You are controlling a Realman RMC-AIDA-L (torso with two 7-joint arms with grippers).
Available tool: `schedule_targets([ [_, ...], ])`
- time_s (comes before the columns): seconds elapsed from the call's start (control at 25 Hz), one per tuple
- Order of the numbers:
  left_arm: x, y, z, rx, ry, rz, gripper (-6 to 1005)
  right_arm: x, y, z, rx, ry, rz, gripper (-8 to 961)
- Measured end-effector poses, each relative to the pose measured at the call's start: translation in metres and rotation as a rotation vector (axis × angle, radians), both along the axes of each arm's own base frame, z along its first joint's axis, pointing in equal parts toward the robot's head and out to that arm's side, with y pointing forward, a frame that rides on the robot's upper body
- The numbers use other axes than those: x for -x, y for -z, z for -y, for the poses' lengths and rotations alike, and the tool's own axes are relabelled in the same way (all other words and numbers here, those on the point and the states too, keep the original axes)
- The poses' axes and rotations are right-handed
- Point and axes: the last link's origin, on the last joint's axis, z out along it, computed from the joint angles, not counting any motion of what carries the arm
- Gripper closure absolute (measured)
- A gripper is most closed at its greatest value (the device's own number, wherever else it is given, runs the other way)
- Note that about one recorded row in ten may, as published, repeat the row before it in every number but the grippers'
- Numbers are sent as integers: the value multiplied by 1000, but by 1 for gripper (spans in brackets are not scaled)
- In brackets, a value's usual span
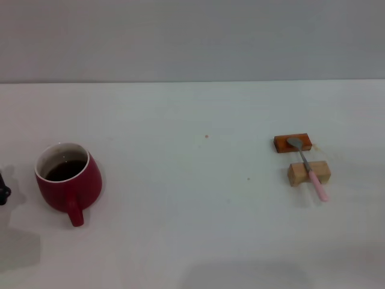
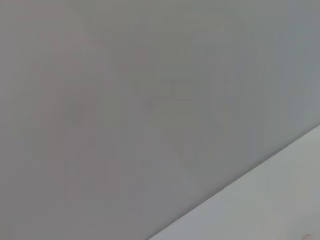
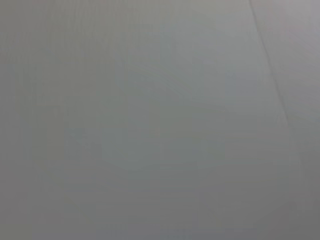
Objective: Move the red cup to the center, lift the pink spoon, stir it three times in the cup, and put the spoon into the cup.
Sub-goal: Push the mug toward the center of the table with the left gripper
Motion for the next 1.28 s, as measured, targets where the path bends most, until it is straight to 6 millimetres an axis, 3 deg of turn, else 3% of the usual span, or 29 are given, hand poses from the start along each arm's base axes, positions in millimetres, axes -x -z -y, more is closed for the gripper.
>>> schedule_targets([
  [0.6, -24, 18, -13, 75, 94, -50, 998, -1, -1, -3, 8, 6, 2, 250],
  [1.28, -51, 48, -11, 207, 233, -126, 992, -3, -1, -1, 11, 16, 6, 250],
])
